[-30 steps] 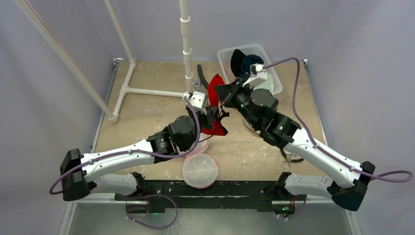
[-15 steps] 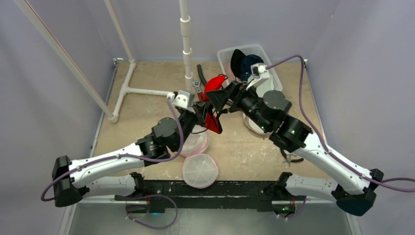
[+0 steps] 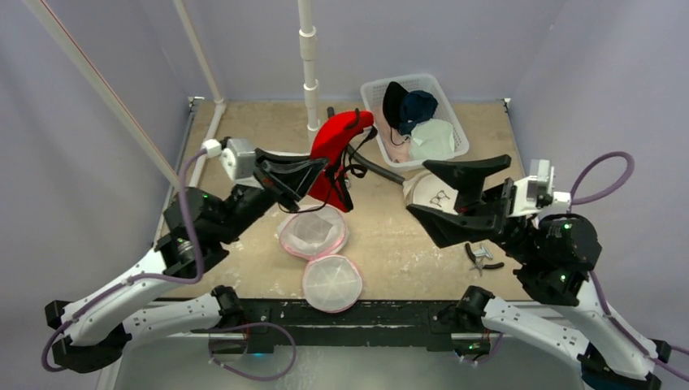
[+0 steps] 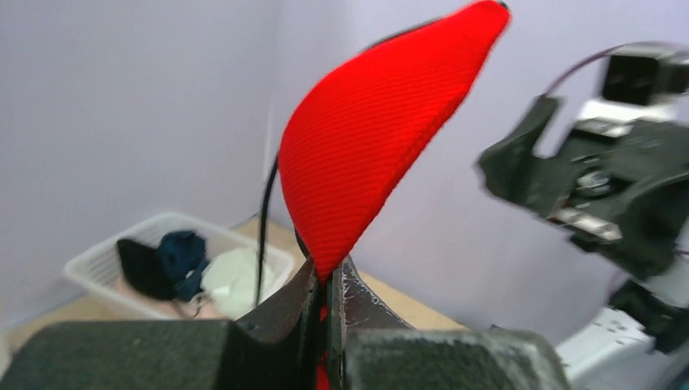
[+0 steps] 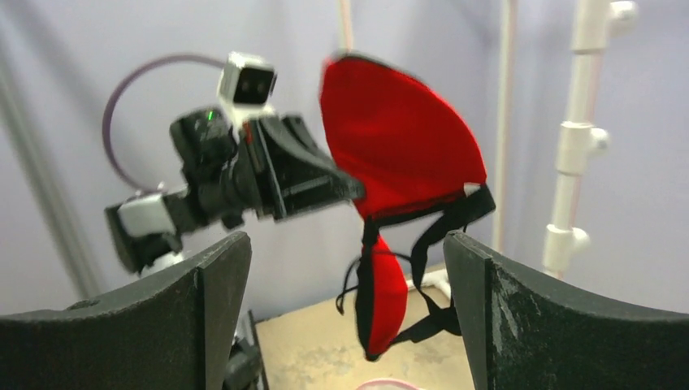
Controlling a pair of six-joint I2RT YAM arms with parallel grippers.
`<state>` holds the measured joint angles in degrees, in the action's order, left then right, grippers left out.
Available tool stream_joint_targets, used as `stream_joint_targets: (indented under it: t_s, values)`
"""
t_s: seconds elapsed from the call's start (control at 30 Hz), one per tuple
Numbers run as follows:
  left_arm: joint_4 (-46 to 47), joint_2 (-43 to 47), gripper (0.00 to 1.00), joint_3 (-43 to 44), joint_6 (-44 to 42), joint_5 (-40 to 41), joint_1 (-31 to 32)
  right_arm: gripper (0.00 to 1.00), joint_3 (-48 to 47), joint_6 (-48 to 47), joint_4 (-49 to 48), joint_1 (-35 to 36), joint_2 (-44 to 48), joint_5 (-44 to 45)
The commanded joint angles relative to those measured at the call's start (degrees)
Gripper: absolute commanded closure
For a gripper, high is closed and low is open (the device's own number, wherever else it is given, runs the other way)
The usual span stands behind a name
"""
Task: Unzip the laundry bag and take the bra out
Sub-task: Place the bra in the bin.
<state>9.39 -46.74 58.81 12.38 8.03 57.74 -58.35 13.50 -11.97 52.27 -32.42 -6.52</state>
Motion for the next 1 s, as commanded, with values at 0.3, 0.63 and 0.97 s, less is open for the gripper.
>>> stream_joint_targets:
  t_s: [0.3, 0.63, 0.97]
  values:
    - [-5.34, 3.58, 1.00, 13.44, 1.18, -23.26, -0.34, 0.11, 4.06, 5.45, -14.39, -0.04, -4.27, -21.46]
    - [-2.99, -0.92, 1.00, 13.67, 3.23, -19.26, -0.32, 0.11, 3.43, 10.11, -20.86, -0.04, -8.80, -22.64]
    - [-23.59, -5.39, 1.00, 17.87, 18.48, 21.17, -0.40, 0.12, 9.61, 4.16, -12.83, -0.02, -2.36, 4.31]
